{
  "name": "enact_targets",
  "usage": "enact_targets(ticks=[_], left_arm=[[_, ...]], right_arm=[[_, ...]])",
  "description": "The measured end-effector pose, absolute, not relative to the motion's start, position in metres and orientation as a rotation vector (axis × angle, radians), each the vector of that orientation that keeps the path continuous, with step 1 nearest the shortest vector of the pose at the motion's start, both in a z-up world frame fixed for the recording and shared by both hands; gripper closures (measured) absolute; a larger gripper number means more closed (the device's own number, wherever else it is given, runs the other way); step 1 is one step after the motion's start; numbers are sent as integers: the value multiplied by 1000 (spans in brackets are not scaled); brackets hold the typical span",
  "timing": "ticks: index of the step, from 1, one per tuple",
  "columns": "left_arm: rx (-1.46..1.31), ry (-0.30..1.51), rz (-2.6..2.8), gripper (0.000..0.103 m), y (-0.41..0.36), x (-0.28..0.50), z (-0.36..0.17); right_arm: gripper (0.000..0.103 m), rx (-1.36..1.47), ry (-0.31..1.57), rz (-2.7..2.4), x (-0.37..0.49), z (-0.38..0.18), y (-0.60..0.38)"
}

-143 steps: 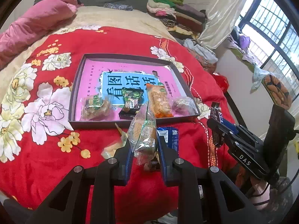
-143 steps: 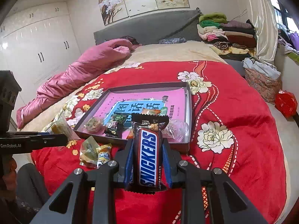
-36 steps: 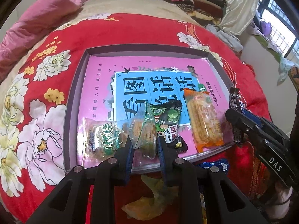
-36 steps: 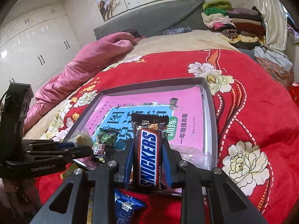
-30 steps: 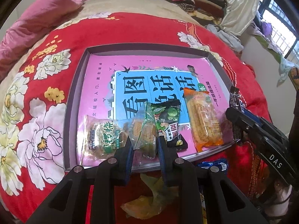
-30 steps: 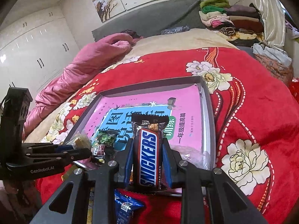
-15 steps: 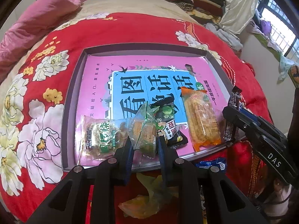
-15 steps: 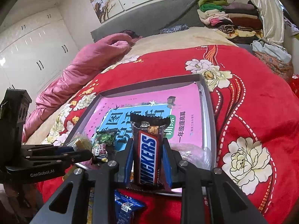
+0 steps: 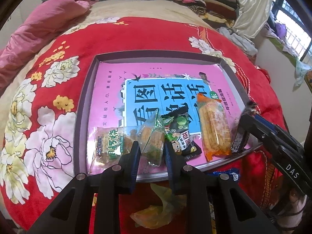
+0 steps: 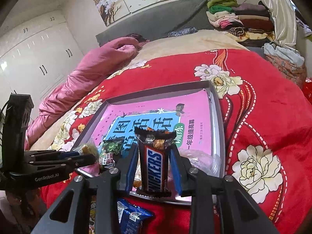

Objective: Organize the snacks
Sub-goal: 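Lower the candy bag into the tray with the left tool while the right tool lowers the Snickers bar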

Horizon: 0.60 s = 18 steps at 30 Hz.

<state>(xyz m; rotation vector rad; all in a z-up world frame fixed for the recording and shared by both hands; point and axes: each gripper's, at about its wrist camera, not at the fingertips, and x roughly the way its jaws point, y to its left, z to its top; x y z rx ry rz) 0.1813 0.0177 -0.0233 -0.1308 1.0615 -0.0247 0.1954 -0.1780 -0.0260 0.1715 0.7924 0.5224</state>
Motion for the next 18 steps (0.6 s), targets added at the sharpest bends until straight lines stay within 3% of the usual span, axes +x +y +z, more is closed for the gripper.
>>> enact_targets(ticks=[7, 15, 18], left_arm=[[-157, 1048, -32, 64, 22, 179, -19], [-167, 1030, -21, 62, 29, 176, -11], [-184, 1020, -21, 49, 33, 173, -7]], right_arm=[[68, 174, 784, 524, 195, -23, -181], [65, 198, 772, 527, 195, -19, -188], [65, 195, 763, 534, 194, -17, -188]])
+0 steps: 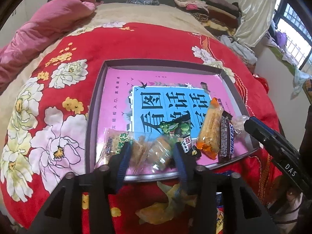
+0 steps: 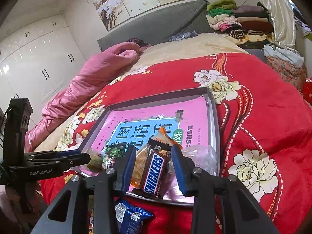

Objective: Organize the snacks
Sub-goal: 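Lower the candy bag into the tray with the left tool while the right tool lowers the Snickers bar, then open both tools to release the snacks and withdraw them from the tray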

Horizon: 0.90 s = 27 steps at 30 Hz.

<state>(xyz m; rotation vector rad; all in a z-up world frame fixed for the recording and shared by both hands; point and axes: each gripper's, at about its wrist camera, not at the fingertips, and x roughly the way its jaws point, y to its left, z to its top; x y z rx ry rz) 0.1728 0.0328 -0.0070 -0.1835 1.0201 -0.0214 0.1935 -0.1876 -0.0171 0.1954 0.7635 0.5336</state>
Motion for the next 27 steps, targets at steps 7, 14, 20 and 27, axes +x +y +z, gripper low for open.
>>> enact_targets(ticks=[7, 14, 20, 27], left_arm=[[-218, 983, -31, 45, 40, 166, 8], [-251, 943, -31, 34, 51, 153, 22], [-260, 925, -35, 33, 57, 145, 30], [-252, 918, -44, 32, 59, 135, 34]], right_arm=[[60, 191, 747, 549, 190, -13, -186], [57, 194, 729, 568, 187, -7, -186], [53, 190, 719, 585, 182, -3, -184], [49, 186, 704, 616, 174, 3, -183]])
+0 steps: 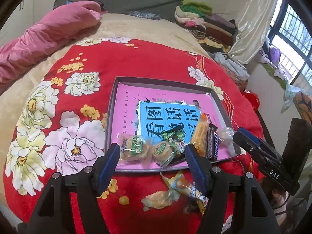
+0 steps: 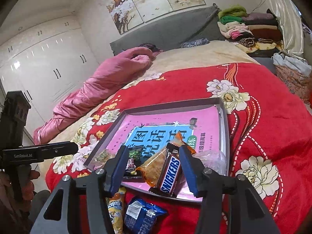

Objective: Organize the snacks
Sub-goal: 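Open both tools to release the snacks and withdraw them from the tray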

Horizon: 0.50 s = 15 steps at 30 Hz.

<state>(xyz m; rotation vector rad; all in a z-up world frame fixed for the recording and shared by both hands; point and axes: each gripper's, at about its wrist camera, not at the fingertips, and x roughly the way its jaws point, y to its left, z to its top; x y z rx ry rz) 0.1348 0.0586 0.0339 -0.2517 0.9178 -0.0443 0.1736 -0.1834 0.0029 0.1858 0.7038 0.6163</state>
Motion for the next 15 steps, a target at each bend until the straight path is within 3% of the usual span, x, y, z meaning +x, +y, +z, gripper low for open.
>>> enact_targets(ticks=[15], left_arm=[[-219, 924, -42, 32, 61, 116, 35]], right_arm=[[48, 170, 708, 616, 160, 4, -189]])
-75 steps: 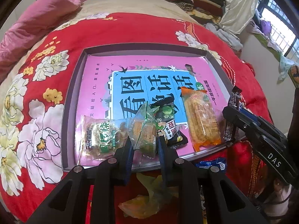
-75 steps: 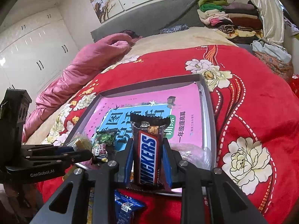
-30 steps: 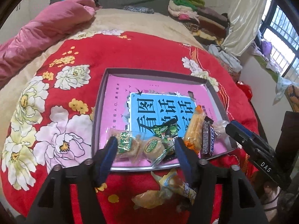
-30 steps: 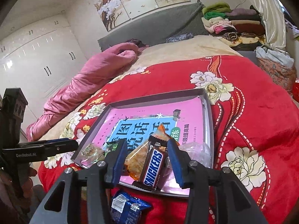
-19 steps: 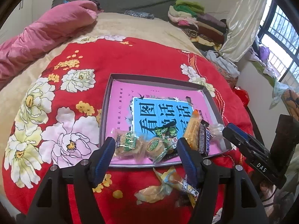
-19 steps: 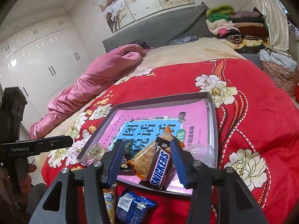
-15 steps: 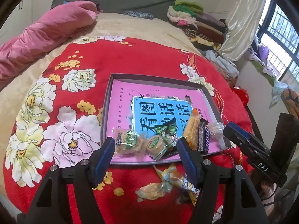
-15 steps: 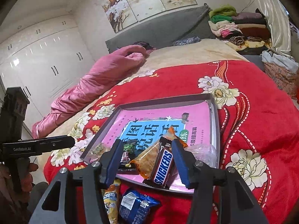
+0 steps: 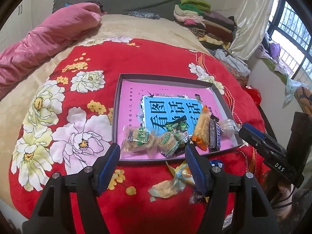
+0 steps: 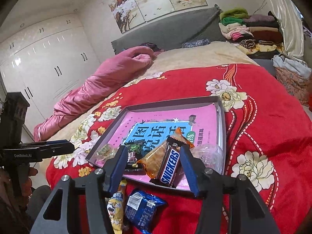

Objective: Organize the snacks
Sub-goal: 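Open both tools to release the snacks and withdraw them from the tray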

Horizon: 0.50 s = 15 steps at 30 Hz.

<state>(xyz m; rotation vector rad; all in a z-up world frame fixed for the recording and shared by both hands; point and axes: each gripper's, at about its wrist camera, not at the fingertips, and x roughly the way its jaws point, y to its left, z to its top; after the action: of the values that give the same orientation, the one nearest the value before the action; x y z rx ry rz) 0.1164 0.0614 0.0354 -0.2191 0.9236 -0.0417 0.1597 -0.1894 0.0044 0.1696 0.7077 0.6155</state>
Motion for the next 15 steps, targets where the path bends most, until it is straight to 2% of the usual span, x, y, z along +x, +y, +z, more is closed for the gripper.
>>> enact_targets(ticks=[15], left_arm=[[-182, 976, -91, 32, 47, 102, 15]], right_arm=[[45, 182, 771, 597, 143, -3, -197]])
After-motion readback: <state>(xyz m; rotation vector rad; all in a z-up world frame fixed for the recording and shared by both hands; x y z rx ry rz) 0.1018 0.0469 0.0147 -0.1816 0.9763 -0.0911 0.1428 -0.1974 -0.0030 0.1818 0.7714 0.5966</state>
